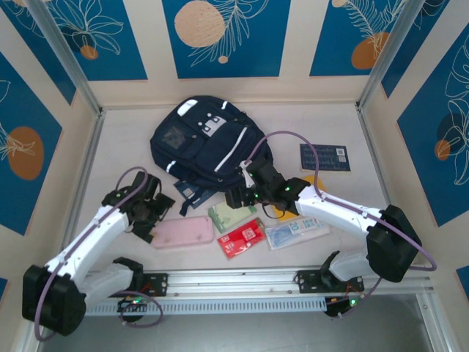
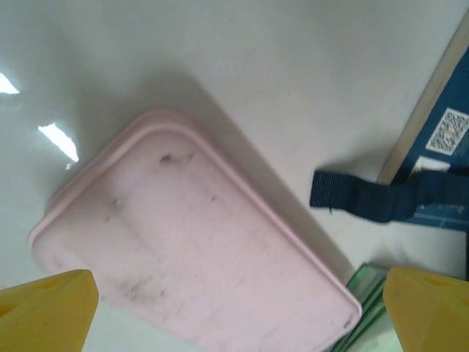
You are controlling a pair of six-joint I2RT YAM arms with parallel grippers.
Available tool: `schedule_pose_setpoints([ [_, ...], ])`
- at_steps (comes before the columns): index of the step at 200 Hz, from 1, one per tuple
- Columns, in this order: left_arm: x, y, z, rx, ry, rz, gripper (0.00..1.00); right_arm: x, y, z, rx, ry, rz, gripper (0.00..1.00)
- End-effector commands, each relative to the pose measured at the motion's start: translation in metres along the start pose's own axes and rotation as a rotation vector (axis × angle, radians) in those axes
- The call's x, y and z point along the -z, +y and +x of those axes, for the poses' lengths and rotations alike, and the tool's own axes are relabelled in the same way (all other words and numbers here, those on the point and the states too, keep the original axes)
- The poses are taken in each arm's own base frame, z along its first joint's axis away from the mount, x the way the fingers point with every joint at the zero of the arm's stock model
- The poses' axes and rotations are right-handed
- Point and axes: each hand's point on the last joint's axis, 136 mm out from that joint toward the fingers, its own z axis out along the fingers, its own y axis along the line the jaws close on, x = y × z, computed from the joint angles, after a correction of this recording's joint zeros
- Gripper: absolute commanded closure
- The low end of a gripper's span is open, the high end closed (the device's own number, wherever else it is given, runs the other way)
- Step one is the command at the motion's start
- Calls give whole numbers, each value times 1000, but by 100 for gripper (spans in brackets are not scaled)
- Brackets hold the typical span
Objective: Pack the student bag
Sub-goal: Rotate the pencil case at the bottom-left of the table.
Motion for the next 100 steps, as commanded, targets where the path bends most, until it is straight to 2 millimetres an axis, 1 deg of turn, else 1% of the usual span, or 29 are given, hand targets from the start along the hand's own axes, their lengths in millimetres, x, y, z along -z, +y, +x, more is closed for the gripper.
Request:
schedule_pose_setpoints([
  [1,7,28,21,50,64,-38,0,1,-3,-1,-17,0,8,22],
  [14,1,33,27,53,79,-31,0,-1,0,-3,-16,7,-2,22],
  [31,-13,44,37,63,111,-69,0,-1,3,-7,-17,1,-9,22],
  [46,-24,48,44,54,129,-94,0,0,5,-9,-15,-5,-12,22],
  [63,-29,44,48,38,131,-98,0,1,5,-9,-13,-3,-13,22],
  [75,-31,40,47,35,124,-89,0,1,4,-7,-14,-2,-9,22],
  [100,-33,24,43,33,99,-36,0,0,1,-2,-20,5,-4,22],
])
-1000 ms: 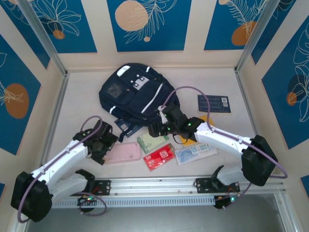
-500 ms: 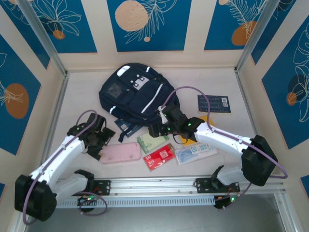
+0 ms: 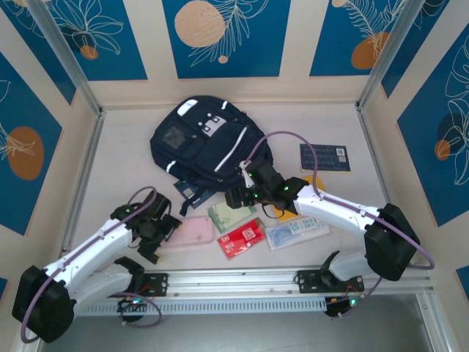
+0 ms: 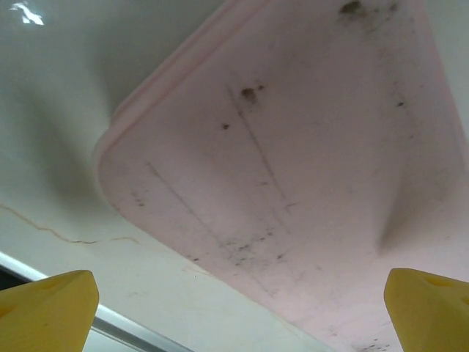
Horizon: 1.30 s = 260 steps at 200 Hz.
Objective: Pack the student bag
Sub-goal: Rotate the pencil case at the bottom-left of the table, then pick up the pencil case from the bottom-left of the table.
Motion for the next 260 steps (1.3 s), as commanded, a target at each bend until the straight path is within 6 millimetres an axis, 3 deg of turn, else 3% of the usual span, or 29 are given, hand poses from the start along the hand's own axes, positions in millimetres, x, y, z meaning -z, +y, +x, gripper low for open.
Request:
schedule_pose_setpoints([
  [1,0,-20,0,26,-6,71,0,3,3,-3,-16,-8,-11,22],
  [60,-8,-41,-10,2,-52,59,0,3,4,-3,-19,-7,-19,22],
  [144,3,-64,-47,-2,-122,29,0,-3,1,1,-18,9,-12,22],
  [181,-11,-73,-42,-12,-51,-36,0,-4,1,1,-20,9,-11,22],
  [260,-34,-72,-41,12,2,-158,1,-6,-4,2,-28,7,7,21],
])
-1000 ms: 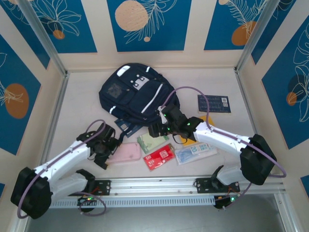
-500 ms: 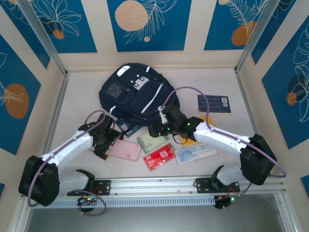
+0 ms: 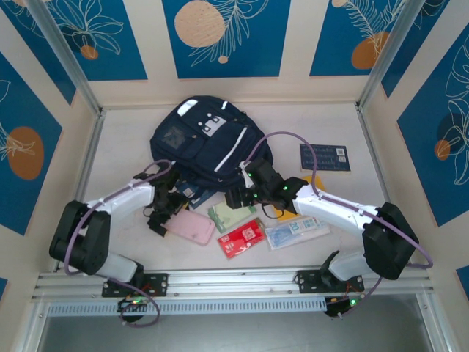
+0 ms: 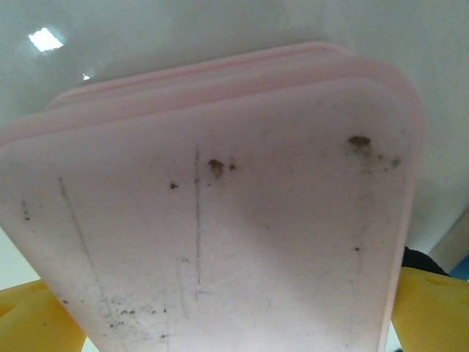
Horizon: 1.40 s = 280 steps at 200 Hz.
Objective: Pack the student bag
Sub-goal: Pick up the pencil case from the bottom-left of the table.
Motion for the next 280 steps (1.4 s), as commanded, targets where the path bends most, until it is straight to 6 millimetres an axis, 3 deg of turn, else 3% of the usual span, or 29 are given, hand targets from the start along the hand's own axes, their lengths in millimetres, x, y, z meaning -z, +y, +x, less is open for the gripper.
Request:
schedule_pose_setpoints([
  [1,-5,-1,3,1,40,-36,1,-3,-2,0,-18,-2,4,21],
  [67,-9,-1,4,-12,49,-56,4,1,-3,-3,-19,-13,11,22],
  [136,41,-14,3,-26,0,101,24,25,6,-16,-25,-65,-16,23],
  [161,62,-18,7,-22,11,169,25,36,22,-22,-51,-82,-114,22],
  [198,103,-33,10,-4,-4,326,25,45,70,-27,-106,-58,-474,17],
  [218,123,-42,13,12,3,415,24,43,78,-32,-156,-52,-599,17],
  [253,144,-54,19,19,34,491,24,53,105,-45,-117,-127,-816,17],
  [280,147,-60,20,23,41,528,25,46,125,-37,-4,-145,-875,18],
])
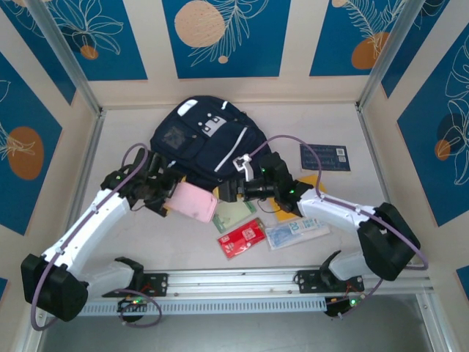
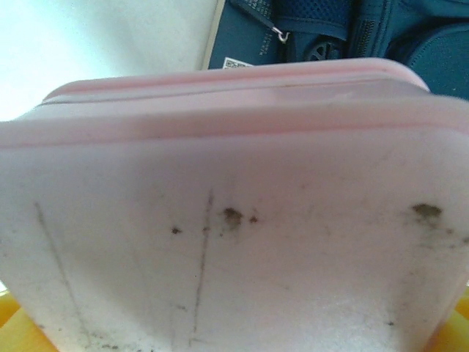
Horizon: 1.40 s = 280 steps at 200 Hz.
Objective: Pack the student bag
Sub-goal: Pick up the pencil case from the bottom-left of the table, then pass the loose stationery.
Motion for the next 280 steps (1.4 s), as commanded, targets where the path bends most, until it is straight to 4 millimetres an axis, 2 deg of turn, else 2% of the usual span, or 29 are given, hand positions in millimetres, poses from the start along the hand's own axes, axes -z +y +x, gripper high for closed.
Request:
schedule_pose_setpoints([
  [1,9,-17,4,37,29,75,25,-10,40,0,145,-6,-184,18],
  [31,8,-19,5,45,39,88,25,-27,40,5,170,6,-202,17],
  [60,11,-23,3,51,28,111,25,-41,27,4,108,25,-175,21],
  [88,15,-24,0,59,9,127,25,-49,15,2,54,22,-147,30],
  [101,13,-23,0,66,8,129,25,-51,12,1,43,18,-152,37],
  [134,5,-21,2,69,30,111,22,-49,10,-2,18,-4,-174,54],
  [176,-3,-20,4,63,46,89,17,-45,12,-4,19,-21,-190,68],
  [214,-6,-20,4,56,51,80,14,-41,6,-7,-17,-33,-177,72],
  [241,-6,-22,4,32,53,81,4,-36,1,-11,-51,-48,-161,69],
  [280,-4,-24,3,-6,48,59,0,-29,-13,-15,-105,-75,-87,67],
])
